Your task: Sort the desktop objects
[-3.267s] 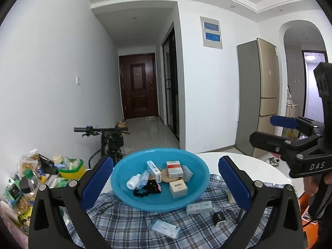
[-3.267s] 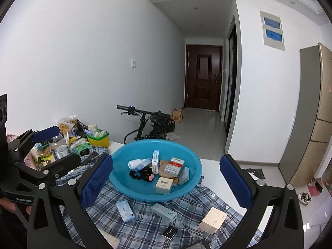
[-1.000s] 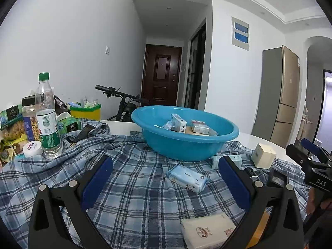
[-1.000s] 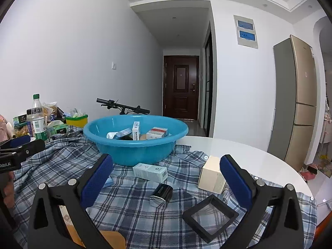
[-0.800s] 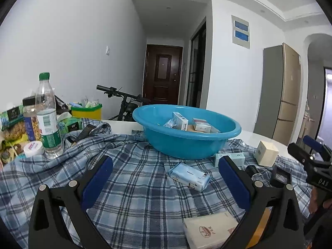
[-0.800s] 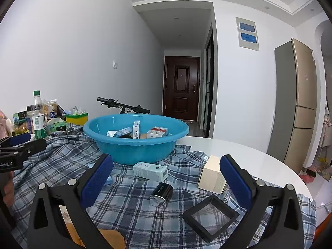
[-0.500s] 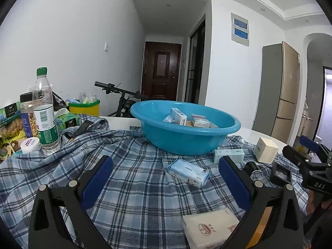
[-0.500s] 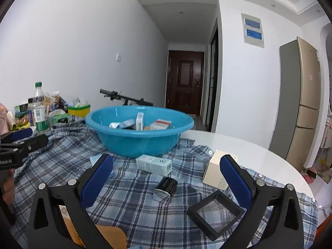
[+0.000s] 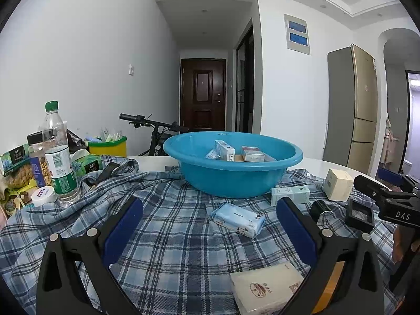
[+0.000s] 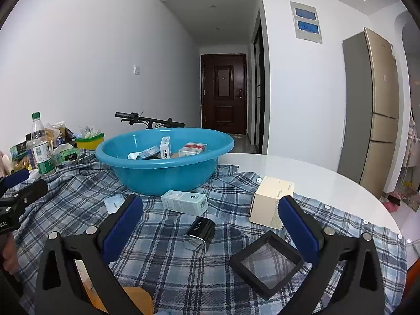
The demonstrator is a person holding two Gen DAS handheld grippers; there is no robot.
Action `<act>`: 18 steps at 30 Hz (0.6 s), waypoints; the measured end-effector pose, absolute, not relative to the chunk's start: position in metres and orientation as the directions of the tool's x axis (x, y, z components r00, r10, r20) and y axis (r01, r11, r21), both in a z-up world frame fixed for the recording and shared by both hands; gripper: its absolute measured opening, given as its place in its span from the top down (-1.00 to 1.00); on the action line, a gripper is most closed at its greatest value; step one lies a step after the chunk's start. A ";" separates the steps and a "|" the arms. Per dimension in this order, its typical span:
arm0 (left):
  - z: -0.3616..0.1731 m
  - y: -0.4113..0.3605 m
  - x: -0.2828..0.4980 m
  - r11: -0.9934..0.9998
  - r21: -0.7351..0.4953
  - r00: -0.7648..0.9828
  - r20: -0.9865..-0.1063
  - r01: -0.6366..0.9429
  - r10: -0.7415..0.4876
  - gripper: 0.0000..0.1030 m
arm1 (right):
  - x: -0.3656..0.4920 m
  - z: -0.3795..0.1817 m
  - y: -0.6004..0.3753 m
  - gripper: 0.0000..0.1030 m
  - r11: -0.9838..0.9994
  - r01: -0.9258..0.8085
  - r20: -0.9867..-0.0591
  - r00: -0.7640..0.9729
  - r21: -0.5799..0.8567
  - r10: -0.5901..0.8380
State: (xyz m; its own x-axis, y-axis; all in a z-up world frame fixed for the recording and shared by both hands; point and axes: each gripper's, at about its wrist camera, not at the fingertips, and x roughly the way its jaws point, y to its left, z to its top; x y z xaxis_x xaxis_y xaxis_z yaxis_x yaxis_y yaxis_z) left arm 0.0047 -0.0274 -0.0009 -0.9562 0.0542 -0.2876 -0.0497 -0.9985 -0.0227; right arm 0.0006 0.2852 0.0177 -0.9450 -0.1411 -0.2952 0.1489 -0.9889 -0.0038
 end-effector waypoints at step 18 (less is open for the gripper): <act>-0.004 -0.029 0.005 -1.000 -0.022 -0.958 -0.286 -0.006 0.012 -1.00 | -0.001 0.017 0.285 -0.99 -0.994 0.107 -0.304 -0.947 -0.011 -0.099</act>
